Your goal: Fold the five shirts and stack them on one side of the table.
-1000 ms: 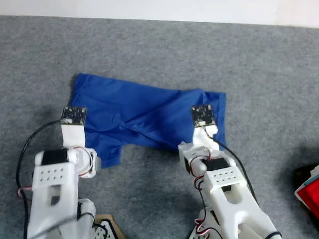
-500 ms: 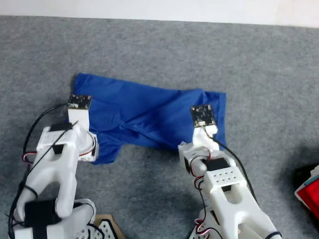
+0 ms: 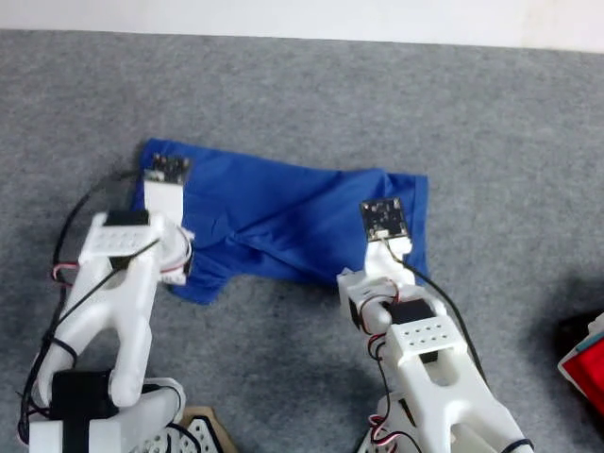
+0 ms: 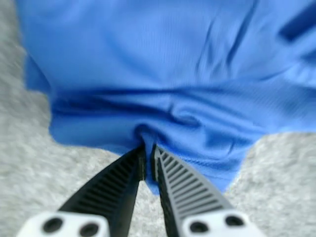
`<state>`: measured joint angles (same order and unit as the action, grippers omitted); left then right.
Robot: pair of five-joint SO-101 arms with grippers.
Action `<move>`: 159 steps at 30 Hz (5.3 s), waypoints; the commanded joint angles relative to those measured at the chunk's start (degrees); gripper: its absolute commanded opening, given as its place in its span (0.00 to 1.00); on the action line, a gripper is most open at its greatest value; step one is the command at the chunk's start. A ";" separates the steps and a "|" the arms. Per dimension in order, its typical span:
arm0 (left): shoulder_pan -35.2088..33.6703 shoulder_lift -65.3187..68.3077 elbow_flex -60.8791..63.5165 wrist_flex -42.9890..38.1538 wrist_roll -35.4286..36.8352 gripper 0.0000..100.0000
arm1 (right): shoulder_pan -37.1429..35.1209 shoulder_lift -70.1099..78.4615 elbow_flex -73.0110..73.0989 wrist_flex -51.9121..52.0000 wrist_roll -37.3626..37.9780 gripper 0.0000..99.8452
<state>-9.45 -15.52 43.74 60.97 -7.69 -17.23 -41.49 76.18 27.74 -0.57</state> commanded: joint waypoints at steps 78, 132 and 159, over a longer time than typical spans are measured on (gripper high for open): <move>-11.56 5.49 -1.45 3.52 -8.97 0.01 | -0.75 -0.75 -0.22 -2.51 0.70 0.01; -16.40 21.58 -22.11 2.73 1.14 0.12 | -1.19 -0.84 2.77 -6.73 3.78 0.01; -20.09 12.62 -4.26 -1.67 -1.67 0.21 | -2.33 -1.01 2.86 -6.90 3.87 0.01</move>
<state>-30.55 -1.80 38.90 59.65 -9.01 -19.08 -41.49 79.25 21.76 2.51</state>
